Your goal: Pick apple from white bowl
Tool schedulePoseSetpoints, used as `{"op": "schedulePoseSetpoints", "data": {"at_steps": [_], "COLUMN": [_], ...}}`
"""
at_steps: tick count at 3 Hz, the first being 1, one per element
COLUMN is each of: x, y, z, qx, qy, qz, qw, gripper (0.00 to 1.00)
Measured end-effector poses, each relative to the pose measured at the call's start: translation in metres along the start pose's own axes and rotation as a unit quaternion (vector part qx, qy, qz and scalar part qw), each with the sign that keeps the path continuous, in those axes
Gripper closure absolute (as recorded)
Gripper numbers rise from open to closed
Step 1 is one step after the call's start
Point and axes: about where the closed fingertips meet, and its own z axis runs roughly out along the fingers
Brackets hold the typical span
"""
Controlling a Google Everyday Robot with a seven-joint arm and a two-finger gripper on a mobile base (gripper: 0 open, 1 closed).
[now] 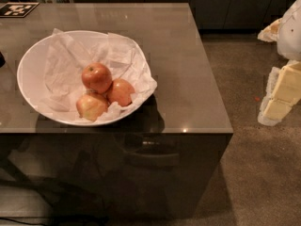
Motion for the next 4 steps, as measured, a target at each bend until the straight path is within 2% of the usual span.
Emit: {"op": "schedulePoseSetpoints", "data": {"at_steps": [1, 2, 3, 4], "x": [0.0, -0.016, -0.071, -0.144], "y": [0.0, -0.003, 0.003, -0.002], "z": [0.0, -0.015, -0.052, -0.076], "qx": [0.0, 0.004, -0.003, -0.004], "qy": [0.0, 0.002, -0.026, -0.079], "qz": [0.0, -0.007, -0.039, -0.074], "qw": [1.0, 1.0, 0.9989, 0.9941], "gripper": [0.0, 0.0, 0.0, 0.0]}}
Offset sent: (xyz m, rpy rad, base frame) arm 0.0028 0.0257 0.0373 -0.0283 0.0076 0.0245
